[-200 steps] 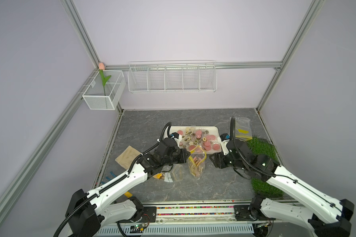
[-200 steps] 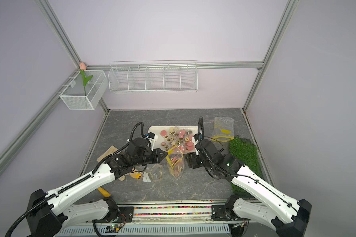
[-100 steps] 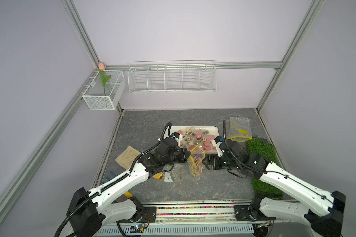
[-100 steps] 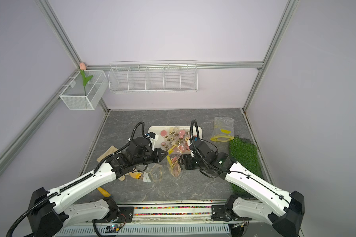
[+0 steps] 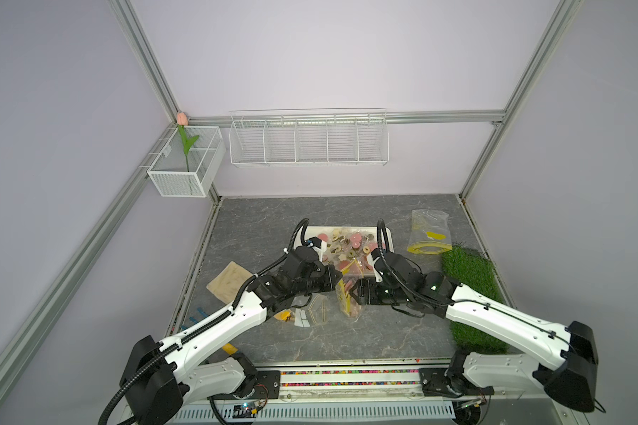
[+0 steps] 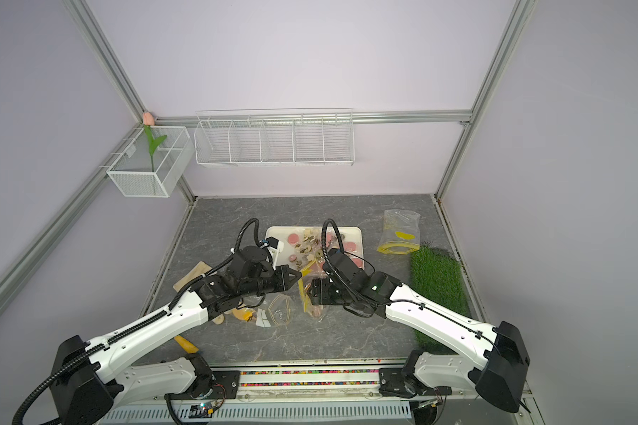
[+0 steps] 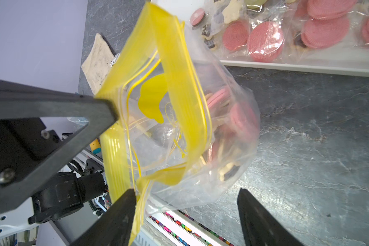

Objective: Pour cookies out of the ziploc bag
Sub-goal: Open the ziploc bag at the center of the board, then adjust the ziploc bag at the center of the board.

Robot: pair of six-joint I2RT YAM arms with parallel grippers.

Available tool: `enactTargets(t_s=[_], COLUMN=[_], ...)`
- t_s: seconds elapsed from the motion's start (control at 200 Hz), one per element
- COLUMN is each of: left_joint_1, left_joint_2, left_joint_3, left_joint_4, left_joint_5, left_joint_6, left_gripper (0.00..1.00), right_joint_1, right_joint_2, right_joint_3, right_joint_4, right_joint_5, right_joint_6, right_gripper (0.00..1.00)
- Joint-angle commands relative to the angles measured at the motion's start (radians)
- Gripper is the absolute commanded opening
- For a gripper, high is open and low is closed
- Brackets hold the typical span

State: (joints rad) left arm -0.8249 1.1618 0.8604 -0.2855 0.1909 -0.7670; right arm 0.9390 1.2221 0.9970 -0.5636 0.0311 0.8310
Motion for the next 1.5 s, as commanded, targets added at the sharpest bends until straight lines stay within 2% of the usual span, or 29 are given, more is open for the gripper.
enactTargets(t_s=[0.0, 0.2, 0.56, 0.74, 0.9, 1.0, 1.285, 1.495], left_joint_1=[0.003, 0.004, 0.004, 0.003, 0.003, 0.004, 0.005, 0.022], left_joint_2=[-0.002, -0.003, -0.011, -0.010, -0.017, -0.023, -0.040, -0.022], left_joint_3=[0.042, 0.043, 0.038, 0.033, 0.034, 0.033, 0.036, 0.073], left_joint_4=[0.015, 0.008, 0.002, 0.014, 0.005, -0.003, -0.029, -0.081], left_joint_5=[-0.004, -0.004, -0.008, 0.000, -0.004, -0.010, -0.019, -0.001], left_joint_6=[-0.004, 0.000, 0.005, -0.006, -0.006, -0.002, 0.005, 0.038], left_gripper=[0.00, 0.00, 0.00, 0.00, 0.00, 0.00, 0.00, 0.00], right_joint_1=[0.008, 0.009, 0.017, 0.019, 0.032, 0.042, 0.043, 0.028], right_joint_2=[0.014, 0.025, -0.087, -0.010, 0.078, 0.093, -0.003, -0.041], right_joint_3=[0.031, 0.037, 0.025, 0.046, 0.048, 0.036, 0.015, 0.011], right_joint_4=[0.027, 0.026, 0.047, 0.043, 0.056, 0.073, 0.051, 0.012], right_joint_5=[0.037, 0.052, 0.082, 0.048, 0.028, 0.021, 0.041, 0.030], right_joint_6=[0.012, 0.004, -0.009, -0.001, 0.018, 0.025, 0.018, -0.016], right_gripper=[0.76, 0.72, 0.68, 0.72, 0.70, 0.60, 0.17, 0.06])
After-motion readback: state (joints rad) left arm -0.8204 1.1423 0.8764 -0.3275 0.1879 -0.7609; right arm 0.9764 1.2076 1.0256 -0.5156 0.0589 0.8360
